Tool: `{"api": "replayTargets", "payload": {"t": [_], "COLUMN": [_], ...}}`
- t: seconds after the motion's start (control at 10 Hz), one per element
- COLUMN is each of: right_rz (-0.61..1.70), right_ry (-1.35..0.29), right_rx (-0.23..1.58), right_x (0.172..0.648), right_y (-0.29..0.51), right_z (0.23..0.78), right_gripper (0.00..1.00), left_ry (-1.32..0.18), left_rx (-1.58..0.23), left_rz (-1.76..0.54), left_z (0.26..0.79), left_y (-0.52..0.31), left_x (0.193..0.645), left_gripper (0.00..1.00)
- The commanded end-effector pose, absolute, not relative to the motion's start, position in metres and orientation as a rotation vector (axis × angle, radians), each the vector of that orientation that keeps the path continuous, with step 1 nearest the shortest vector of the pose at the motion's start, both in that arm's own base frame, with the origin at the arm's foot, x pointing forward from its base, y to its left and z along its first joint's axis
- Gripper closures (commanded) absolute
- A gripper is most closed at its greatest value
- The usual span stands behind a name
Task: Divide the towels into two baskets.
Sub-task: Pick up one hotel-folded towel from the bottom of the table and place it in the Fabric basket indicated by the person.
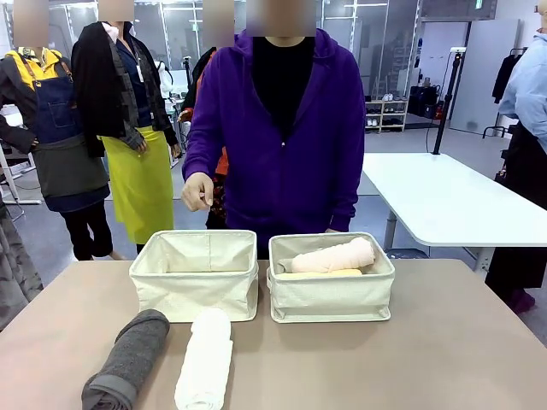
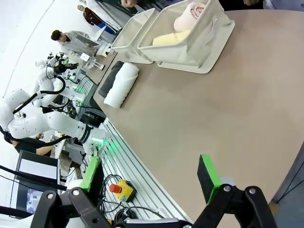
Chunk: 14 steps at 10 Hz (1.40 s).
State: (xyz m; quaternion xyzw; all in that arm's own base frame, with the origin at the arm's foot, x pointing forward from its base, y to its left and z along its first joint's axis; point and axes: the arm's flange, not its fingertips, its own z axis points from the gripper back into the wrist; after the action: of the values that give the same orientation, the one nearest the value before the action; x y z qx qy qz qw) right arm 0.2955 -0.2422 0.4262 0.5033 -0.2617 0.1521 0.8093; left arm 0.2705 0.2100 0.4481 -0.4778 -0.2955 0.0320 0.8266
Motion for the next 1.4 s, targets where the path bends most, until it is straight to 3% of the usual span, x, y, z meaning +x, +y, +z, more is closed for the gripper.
{"api": "replayTargets", "payload": {"t": [0.0,0.8,1.3], "right_rz": [0.306,0.306,0.306], "right_ry": [-0.560,-0.560,-0.560], "right_rx": [1.091,1.091,1.091], "right_x": [0.292,0.292,0.292], "right_y": [-0.238,-0.238,-0.238], "right_z": [0.428,0.428,0.428], "right_gripper": [0.00,0.00,0.00], "left_ry": [-0.656,-0.628,-0.421], "left_rx": [-1.035,-1.015,-0.746], "left_rz": [0.049,0.068,-0.024], "left_z": [0.448,0.448,0.435], "left_y": [0.213,0.210,0.088], "left_x": [0.271,0.271,0.314], "left_gripper": [0.00,0.00,0.00]}}
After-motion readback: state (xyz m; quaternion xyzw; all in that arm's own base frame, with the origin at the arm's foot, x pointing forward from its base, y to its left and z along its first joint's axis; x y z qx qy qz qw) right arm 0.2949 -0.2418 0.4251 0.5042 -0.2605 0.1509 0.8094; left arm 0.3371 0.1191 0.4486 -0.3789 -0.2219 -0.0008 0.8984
